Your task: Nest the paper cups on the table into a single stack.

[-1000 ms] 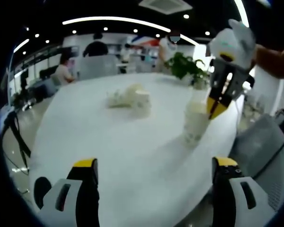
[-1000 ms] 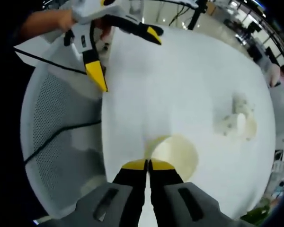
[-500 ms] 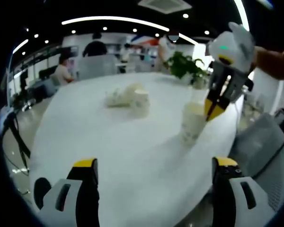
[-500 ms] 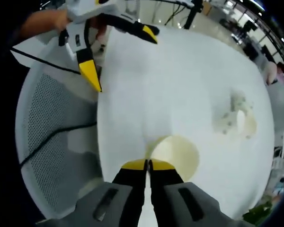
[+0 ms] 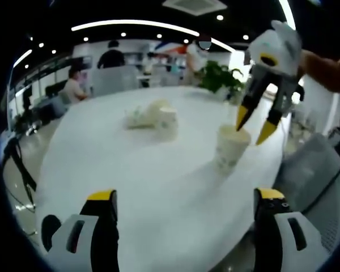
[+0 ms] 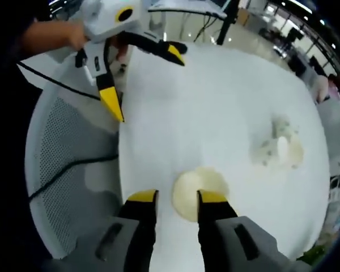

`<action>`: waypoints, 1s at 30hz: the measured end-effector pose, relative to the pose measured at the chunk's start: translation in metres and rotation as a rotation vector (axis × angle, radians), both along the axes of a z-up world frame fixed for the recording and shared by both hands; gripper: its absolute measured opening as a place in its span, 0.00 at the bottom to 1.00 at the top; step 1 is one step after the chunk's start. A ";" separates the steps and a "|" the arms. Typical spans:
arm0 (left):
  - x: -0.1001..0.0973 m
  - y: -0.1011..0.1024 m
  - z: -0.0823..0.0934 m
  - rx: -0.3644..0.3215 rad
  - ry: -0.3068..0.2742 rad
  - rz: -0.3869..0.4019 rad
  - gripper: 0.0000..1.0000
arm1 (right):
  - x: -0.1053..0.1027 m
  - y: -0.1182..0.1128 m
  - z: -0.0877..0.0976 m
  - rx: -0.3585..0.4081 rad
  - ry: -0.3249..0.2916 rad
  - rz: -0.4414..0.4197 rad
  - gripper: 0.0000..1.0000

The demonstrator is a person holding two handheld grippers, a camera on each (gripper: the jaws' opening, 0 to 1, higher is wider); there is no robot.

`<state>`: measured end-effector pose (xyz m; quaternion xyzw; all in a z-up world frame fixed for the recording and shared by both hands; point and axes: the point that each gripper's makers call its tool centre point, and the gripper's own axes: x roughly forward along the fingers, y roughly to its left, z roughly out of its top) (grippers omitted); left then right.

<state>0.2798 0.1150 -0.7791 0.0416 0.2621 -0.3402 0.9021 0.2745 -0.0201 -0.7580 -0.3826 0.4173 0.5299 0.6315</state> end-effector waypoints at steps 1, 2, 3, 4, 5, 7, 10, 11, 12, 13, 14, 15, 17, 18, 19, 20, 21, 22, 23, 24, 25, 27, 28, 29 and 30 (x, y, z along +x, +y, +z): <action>0.000 0.000 0.000 -0.002 0.000 0.001 0.98 | 0.001 0.001 0.006 0.028 0.003 -0.008 0.32; 0.000 0.000 0.001 -0.006 -0.001 0.003 0.98 | 0.003 0.002 0.011 0.050 0.004 -0.017 0.32; 0.001 0.000 0.003 -0.014 -0.004 0.006 0.98 | 0.004 0.004 0.016 0.080 0.002 -0.032 0.33; 0.002 0.001 0.005 -0.025 -0.006 0.012 0.98 | 0.006 0.004 0.023 0.116 0.001 -0.047 0.34; 0.003 0.001 0.006 -0.031 -0.007 0.017 0.98 | 0.007 0.004 0.027 0.135 0.000 -0.056 0.35; 0.005 0.002 0.007 -0.036 -0.011 0.023 0.98 | 0.012 -0.001 0.036 0.161 -0.009 -0.073 0.37; 0.005 -0.001 0.011 -0.047 -0.019 0.010 0.98 | 0.024 -0.009 0.046 0.216 -0.054 -0.115 0.39; 0.005 -0.001 0.011 -0.046 -0.023 0.007 0.98 | 0.026 -0.012 0.047 0.227 -0.063 -0.122 0.39; 0.006 -0.002 0.012 -0.044 -0.028 0.005 0.98 | 0.029 -0.014 0.048 0.242 -0.072 -0.137 0.40; 0.006 -0.002 0.013 -0.046 -0.030 0.005 0.98 | 0.031 -0.017 0.048 0.256 -0.076 -0.155 0.41; 0.007 -0.003 0.015 -0.053 -0.032 0.005 0.98 | 0.032 -0.021 0.049 0.279 -0.083 -0.167 0.42; 0.007 -0.004 0.016 -0.058 -0.033 0.006 0.98 | 0.034 -0.024 0.050 0.303 -0.087 -0.187 0.44; 0.010 -0.004 0.020 -0.072 -0.040 0.013 0.98 | 0.038 -0.032 0.051 0.350 -0.094 -0.239 0.45; 0.012 -0.003 0.022 -0.076 -0.043 0.017 0.98 | 0.040 -0.038 0.052 0.376 -0.110 -0.257 0.46; 0.013 -0.003 0.023 -0.080 -0.045 0.018 0.98 | 0.042 -0.042 0.053 0.387 -0.119 -0.275 0.48; 0.014 -0.002 0.025 -0.083 -0.049 0.019 0.98 | 0.042 -0.047 0.052 0.394 -0.122 -0.292 0.50; 0.016 -0.001 0.026 -0.085 -0.053 0.023 0.98 | 0.044 -0.053 0.052 0.407 -0.131 -0.310 0.53; 0.017 0.000 0.027 -0.087 -0.054 0.027 0.98 | 0.045 -0.057 0.052 0.419 -0.142 -0.318 0.54; 0.019 0.001 0.028 -0.092 -0.056 0.032 0.98 | 0.047 -0.061 0.053 0.445 -0.158 -0.337 0.55; 0.020 0.001 0.029 -0.093 -0.056 0.035 0.98 | 0.048 -0.065 0.052 0.455 -0.163 -0.351 0.57; 0.021 0.002 0.031 -0.096 -0.058 0.040 0.98 | 0.048 -0.068 0.052 0.461 -0.174 -0.358 0.58; 0.024 0.005 0.031 -0.095 -0.064 0.043 0.98 | 0.056 -0.074 0.056 0.509 -0.249 -0.367 0.63; 0.025 0.005 0.032 -0.090 -0.068 0.043 0.98 | 0.059 -0.075 0.058 0.535 -0.273 -0.370 0.66; 0.026 0.006 0.033 -0.090 -0.067 0.044 0.98 | 0.060 -0.080 0.057 0.551 -0.282 -0.397 0.67; 0.027 0.006 0.034 -0.094 -0.068 0.044 0.98 | 0.059 -0.083 0.056 0.554 -0.279 -0.404 0.67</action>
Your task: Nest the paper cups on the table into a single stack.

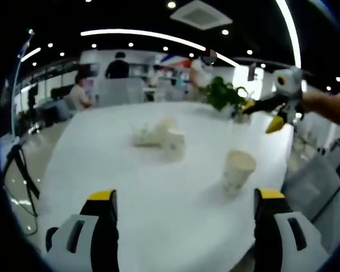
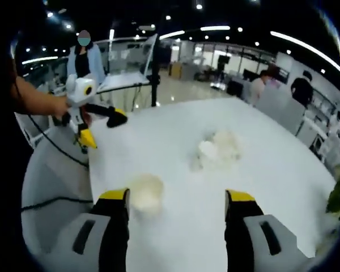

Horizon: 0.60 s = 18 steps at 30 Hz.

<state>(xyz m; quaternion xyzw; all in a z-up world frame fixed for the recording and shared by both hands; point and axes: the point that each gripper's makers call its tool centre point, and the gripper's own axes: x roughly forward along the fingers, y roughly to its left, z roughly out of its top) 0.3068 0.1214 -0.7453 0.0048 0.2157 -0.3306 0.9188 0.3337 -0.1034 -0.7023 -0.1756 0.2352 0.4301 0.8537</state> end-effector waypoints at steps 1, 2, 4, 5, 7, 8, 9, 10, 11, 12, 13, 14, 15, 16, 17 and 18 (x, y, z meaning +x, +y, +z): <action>0.002 0.001 0.000 0.003 0.000 0.003 0.98 | 0.003 -0.005 0.000 0.017 -0.014 -0.025 0.67; 0.003 0.001 0.000 0.008 0.000 0.004 0.98 | 0.004 -0.008 -0.001 0.026 -0.008 -0.040 0.67; 0.005 0.001 0.000 0.011 -0.002 0.005 0.98 | 0.003 -0.012 -0.002 0.063 0.016 -0.053 0.68; 0.006 0.002 0.001 0.014 -0.006 0.005 0.98 | 0.004 -0.015 -0.002 0.070 0.003 -0.066 0.69; 0.008 0.003 -0.001 0.022 -0.007 0.004 0.98 | 0.005 -0.021 -0.003 0.082 -0.007 -0.080 0.72; 0.008 0.003 0.000 0.023 -0.007 -0.001 0.98 | 0.004 -0.022 -0.004 0.085 -0.005 -0.084 0.73; 0.007 0.002 0.000 0.025 -0.008 -0.008 0.98 | 0.005 -0.027 -0.005 0.097 -0.004 -0.095 0.73; 0.007 0.002 -0.001 0.032 -0.012 -0.014 0.98 | 0.005 -0.030 -0.006 0.108 -0.005 -0.102 0.74; 0.007 0.002 -0.001 0.037 -0.015 -0.016 0.98 | 0.004 -0.033 -0.008 0.117 -0.002 -0.108 0.76; 0.006 0.001 -0.001 0.037 -0.016 -0.014 0.98 | 0.003 -0.034 -0.008 0.122 -0.003 -0.110 0.79; 0.006 0.002 -0.001 0.036 -0.016 -0.013 0.98 | 0.004 -0.039 -0.010 0.135 -0.006 -0.128 0.81; 0.007 0.003 -0.002 0.037 -0.016 -0.005 0.98 | 0.004 -0.043 -0.014 0.142 0.002 -0.144 0.85; 0.009 0.005 -0.004 0.042 -0.017 0.001 0.98 | 0.004 -0.045 -0.016 0.150 0.004 -0.148 0.87; 0.009 0.006 -0.005 0.044 -0.019 0.006 0.98 | 0.003 -0.049 -0.018 0.157 0.002 -0.154 0.89; 0.009 0.006 -0.004 0.042 -0.021 0.011 0.98 | 0.003 -0.051 -0.019 0.164 -0.005 -0.160 0.91; 0.010 0.006 -0.002 0.029 -0.030 0.019 0.98 | 0.002 -0.052 -0.019 0.182 -0.021 -0.160 0.93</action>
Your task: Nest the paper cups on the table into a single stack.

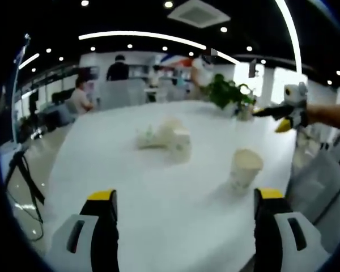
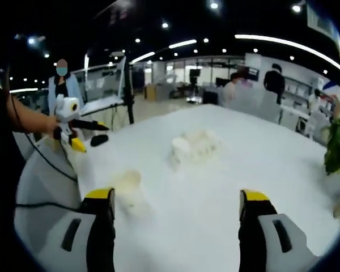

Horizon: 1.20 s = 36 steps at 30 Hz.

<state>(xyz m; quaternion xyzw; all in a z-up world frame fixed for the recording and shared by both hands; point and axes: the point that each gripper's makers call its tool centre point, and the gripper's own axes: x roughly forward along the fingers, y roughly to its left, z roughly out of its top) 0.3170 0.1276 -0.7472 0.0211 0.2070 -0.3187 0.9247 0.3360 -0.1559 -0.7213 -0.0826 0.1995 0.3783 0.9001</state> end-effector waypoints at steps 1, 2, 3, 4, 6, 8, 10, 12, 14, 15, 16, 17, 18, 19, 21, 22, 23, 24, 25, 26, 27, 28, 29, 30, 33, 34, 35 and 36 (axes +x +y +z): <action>0.000 0.000 0.001 -0.014 -0.007 0.002 0.98 | 0.000 0.000 0.002 0.014 -0.026 0.006 0.95; 0.000 0.001 0.001 -0.016 -0.012 0.005 0.98 | -0.001 0.001 0.003 0.025 -0.058 0.017 0.99; 0.000 0.001 0.001 -0.013 -0.023 0.008 0.98 | -0.003 0.002 0.003 0.037 -0.081 0.024 1.00; 0.000 0.000 0.001 -0.015 -0.021 0.006 0.98 | -0.006 -0.001 -0.001 0.027 -0.065 0.014 1.00; -0.002 -0.001 0.000 -0.014 -0.017 -0.001 0.98 | -0.006 -0.002 -0.006 0.034 -0.057 0.003 1.00; -0.003 -0.001 -0.002 -0.002 -0.021 -0.005 0.98 | -0.006 -0.005 -0.011 0.040 -0.043 -0.010 1.00; -0.004 0.000 -0.001 0.001 -0.030 -0.001 0.98 | -0.004 -0.008 -0.011 0.045 -0.049 -0.024 1.00; -0.003 0.002 0.000 -0.001 -0.042 0.009 0.98 | -0.003 -0.010 -0.012 0.050 -0.040 -0.032 1.00; -0.002 0.003 -0.002 -0.004 -0.034 0.015 0.98 | -0.002 -0.011 -0.012 0.047 -0.043 -0.038 1.00; -0.003 0.003 -0.002 -0.004 -0.028 0.015 0.98 | -0.002 -0.011 -0.012 0.048 -0.043 -0.040 1.00; -0.003 0.003 -0.001 -0.006 -0.033 0.016 0.98 | -0.001 -0.011 -0.011 0.051 -0.044 -0.043 1.00; -0.002 0.004 -0.001 -0.008 -0.037 0.016 0.98 | -0.001 -0.011 -0.010 0.053 -0.050 -0.044 1.00; -0.002 0.004 0.000 -0.010 -0.040 0.019 0.98 | -0.001 -0.011 -0.009 0.055 -0.057 -0.044 1.00; -0.001 0.004 0.000 -0.014 -0.040 0.021 0.98 | 0.000 -0.010 -0.008 0.057 -0.059 -0.043 1.00; -0.003 0.003 -0.003 -0.022 -0.007 0.020 0.98 | 0.000 -0.010 -0.008 0.053 -0.063 -0.043 1.00; -0.003 0.002 -0.004 -0.022 -0.010 0.018 0.98 | -0.001 -0.009 -0.008 0.051 -0.064 -0.041 1.00; -0.003 0.001 -0.003 -0.022 -0.016 0.016 0.98 | -0.001 -0.008 -0.008 0.052 -0.063 -0.041 1.00; -0.003 0.001 -0.004 -0.022 -0.020 0.016 0.98 | -0.001 -0.008 -0.007 0.056 -0.062 -0.041 1.00; -0.001 0.001 -0.005 -0.015 -0.021 0.021 0.98 | -0.001 -0.007 -0.008 0.056 -0.061 -0.041 1.00; 0.000 0.002 -0.006 -0.011 -0.018 0.024 0.98 | -0.002 -0.006 -0.008 0.056 -0.059 -0.041 1.00; 0.001 0.001 -0.007 -0.013 -0.017 0.023 0.98 | -0.002 -0.006 -0.008 0.057 -0.057 -0.040 1.00; 0.002 0.000 -0.008 -0.017 -0.009 0.022 0.98 | -0.002 -0.005 -0.007 0.059 -0.056 -0.040 1.00; 0.004 -0.001 -0.008 -0.028 0.004 0.025 0.98 | -0.003 -0.004 -0.007 0.060 -0.053 -0.038 1.00; 0.007 -0.002 -0.007 -0.041 0.006 0.031 0.98 | -0.004 -0.003 -0.007 0.060 -0.052 -0.038 1.00; 0.016 -0.004 -0.001 -0.063 -0.007 0.048 0.98 | -0.004 -0.002 -0.007 0.065 -0.050 -0.035 1.00; 0.018 -0.005 0.000 -0.064 -0.012 0.049 0.98 | -0.004 -0.002 -0.006 0.066 -0.052 -0.035 1.00; 0.022 -0.007 0.002 -0.056 -0.024 0.045 0.98 | -0.004 -0.002 -0.006 0.069 -0.052 -0.037 1.00; 0.024 -0.009 0.002 -0.047 -0.030 0.040 0.98 | -0.004 -0.002 -0.005 0.071 -0.051 -0.038 1.00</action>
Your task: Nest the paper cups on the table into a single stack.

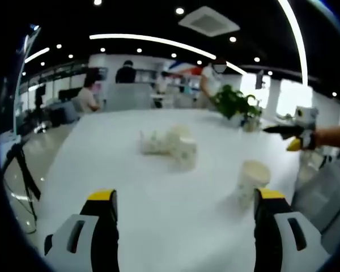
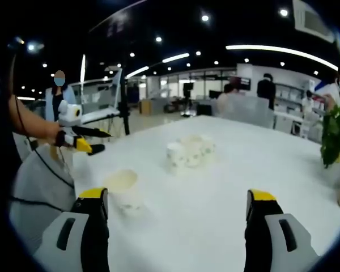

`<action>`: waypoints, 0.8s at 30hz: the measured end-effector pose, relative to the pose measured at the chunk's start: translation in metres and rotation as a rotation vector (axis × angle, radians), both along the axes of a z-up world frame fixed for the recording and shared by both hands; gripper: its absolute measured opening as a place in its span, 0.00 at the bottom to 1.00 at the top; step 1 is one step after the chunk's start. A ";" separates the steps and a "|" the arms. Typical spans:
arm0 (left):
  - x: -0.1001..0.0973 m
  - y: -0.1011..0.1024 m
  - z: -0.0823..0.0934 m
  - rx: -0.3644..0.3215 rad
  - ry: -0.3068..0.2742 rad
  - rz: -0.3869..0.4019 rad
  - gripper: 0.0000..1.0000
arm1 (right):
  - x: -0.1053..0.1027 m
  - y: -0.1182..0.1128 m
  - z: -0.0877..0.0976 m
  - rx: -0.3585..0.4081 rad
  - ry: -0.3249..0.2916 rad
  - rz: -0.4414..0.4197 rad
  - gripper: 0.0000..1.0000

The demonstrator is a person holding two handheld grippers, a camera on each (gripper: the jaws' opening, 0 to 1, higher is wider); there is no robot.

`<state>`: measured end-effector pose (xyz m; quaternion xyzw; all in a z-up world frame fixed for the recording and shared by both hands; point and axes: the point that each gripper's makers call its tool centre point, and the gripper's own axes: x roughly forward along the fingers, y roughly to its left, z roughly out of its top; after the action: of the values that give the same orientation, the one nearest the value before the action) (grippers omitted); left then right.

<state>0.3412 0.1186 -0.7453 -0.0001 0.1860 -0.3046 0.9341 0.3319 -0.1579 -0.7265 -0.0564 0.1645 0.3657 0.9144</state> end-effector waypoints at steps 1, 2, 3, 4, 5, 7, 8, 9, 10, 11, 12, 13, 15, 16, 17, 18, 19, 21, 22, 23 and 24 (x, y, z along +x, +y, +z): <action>0.002 -0.002 0.000 0.004 -0.002 -0.006 0.98 | 0.000 0.000 0.000 0.004 -0.001 -0.001 1.00; 0.007 -0.007 0.001 0.007 -0.013 -0.020 0.98 | 0.000 0.000 0.001 0.006 -0.001 -0.002 1.00; 0.010 -0.010 0.002 0.019 -0.028 -0.034 0.98 | 0.000 0.000 0.001 0.008 0.003 -0.001 1.00; 0.015 -0.015 0.003 0.039 -0.045 -0.050 0.97 | -0.001 0.001 0.001 0.008 0.005 0.000 1.00; 0.018 -0.018 0.004 0.044 -0.054 -0.057 0.97 | -0.001 0.001 0.002 0.010 0.004 0.001 1.00; 0.028 -0.024 0.004 0.047 -0.060 -0.060 0.95 | -0.001 0.001 0.002 0.012 0.004 0.001 1.00; 0.034 -0.029 0.004 0.039 -0.063 -0.059 0.94 | 0.000 0.000 0.002 0.014 0.006 0.000 1.00; 0.036 -0.034 0.003 0.029 -0.061 -0.069 0.95 | 0.000 0.000 0.001 0.015 0.007 -0.002 1.00; 0.038 -0.038 0.002 0.028 -0.054 -0.078 0.95 | 0.000 0.000 0.001 0.016 0.009 -0.004 1.00; 0.042 -0.043 0.001 0.034 -0.056 -0.085 0.96 | 0.000 -0.001 0.000 0.017 0.012 -0.007 1.00; 0.044 -0.047 0.000 0.035 -0.057 -0.091 0.97 | 0.001 -0.001 0.000 0.019 0.013 -0.009 1.00; 0.048 -0.052 -0.001 0.033 -0.055 -0.099 0.97 | 0.000 -0.001 0.000 0.020 0.013 -0.009 1.00; 0.053 -0.058 -0.003 0.032 -0.055 -0.103 0.97 | 0.000 0.000 0.001 0.023 0.013 -0.008 1.00; 0.056 -0.062 -0.004 0.033 -0.055 -0.108 0.97 | 0.000 0.000 0.000 0.023 0.015 -0.007 1.00; 0.059 -0.065 -0.005 0.028 -0.051 -0.110 0.98 | -0.001 0.000 -0.001 0.022 0.017 -0.006 1.00; 0.060 -0.067 -0.005 0.024 -0.047 -0.111 0.98 | 0.000 0.000 -0.002 0.021 0.018 -0.006 1.00; 0.063 -0.070 -0.005 0.018 -0.043 -0.112 0.98 | -0.001 0.000 -0.002 0.021 0.019 -0.006 1.00; 0.067 -0.074 -0.004 0.015 -0.044 -0.115 0.97 | 0.000 0.000 -0.002 0.024 0.020 -0.007 1.00; 0.069 -0.077 -0.004 0.015 -0.046 -0.120 0.97 | 0.001 0.000 -0.002 0.025 0.020 -0.008 1.00; 0.072 -0.079 -0.005 0.018 -0.048 -0.122 0.97 | 0.001 -0.001 -0.002 0.028 0.021 -0.009 1.00; 0.076 -0.081 -0.005 0.023 -0.053 -0.128 0.97 | 0.002 -0.001 -0.002 0.032 0.023 -0.012 1.00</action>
<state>0.4168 0.0374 -0.7507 0.0305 0.1645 -0.3616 0.9172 0.3338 -0.1585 -0.7284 -0.0365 0.1695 0.3635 0.9153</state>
